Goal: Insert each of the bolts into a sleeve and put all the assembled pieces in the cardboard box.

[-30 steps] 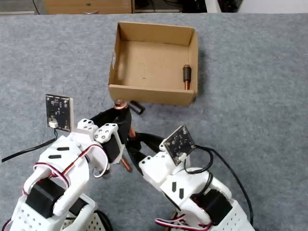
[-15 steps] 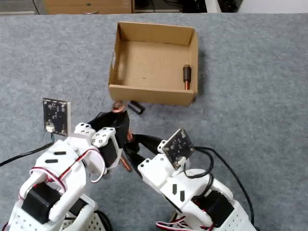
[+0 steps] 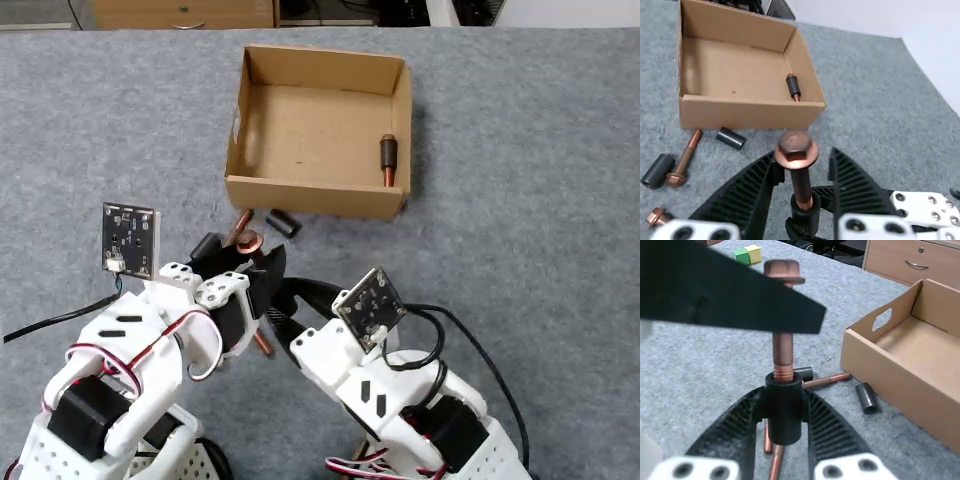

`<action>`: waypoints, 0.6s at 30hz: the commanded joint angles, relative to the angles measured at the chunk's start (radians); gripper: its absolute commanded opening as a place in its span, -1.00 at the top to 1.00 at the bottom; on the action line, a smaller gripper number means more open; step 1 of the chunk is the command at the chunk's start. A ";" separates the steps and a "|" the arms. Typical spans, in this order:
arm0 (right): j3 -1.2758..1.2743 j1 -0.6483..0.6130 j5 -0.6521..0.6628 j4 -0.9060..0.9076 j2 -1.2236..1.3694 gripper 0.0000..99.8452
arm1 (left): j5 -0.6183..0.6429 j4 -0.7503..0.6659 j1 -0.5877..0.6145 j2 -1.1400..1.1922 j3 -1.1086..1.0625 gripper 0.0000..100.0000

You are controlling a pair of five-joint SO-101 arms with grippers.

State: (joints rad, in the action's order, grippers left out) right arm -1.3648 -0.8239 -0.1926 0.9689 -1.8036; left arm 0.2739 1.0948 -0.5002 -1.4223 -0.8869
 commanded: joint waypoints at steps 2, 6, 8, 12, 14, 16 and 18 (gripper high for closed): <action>0.068 0.013 0.011 0.002 -0.168 1.00 | 0.003 0.003 -0.008 -0.002 0.043 0.65; 0.059 0.013 0.011 0.006 -0.168 1.00 | -0.017 0.040 -0.015 0.004 0.044 0.62; 0.061 0.013 0.008 0.028 -0.168 1.00 | -0.048 0.064 -0.041 0.004 0.043 0.50; 0.067 0.013 0.009 0.031 -0.168 1.00 | -0.057 0.068 -0.044 0.004 0.043 0.28; 0.076 0.013 0.011 0.032 -0.168 1.00 | -0.058 0.074 -0.044 0.004 0.043 0.27; 0.091 0.015 0.012 0.037 -0.168 1.00 | -0.060 0.074 -0.044 0.004 0.031 0.27; 0.101 0.015 0.012 0.038 -0.168 1.00 | -0.057 0.074 -0.044 -0.002 0.023 0.27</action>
State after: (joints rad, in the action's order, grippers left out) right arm -1.3295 -0.8209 -0.1926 1.0073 -1.8036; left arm 0.2232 1.1684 -0.5386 -1.4208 -0.8884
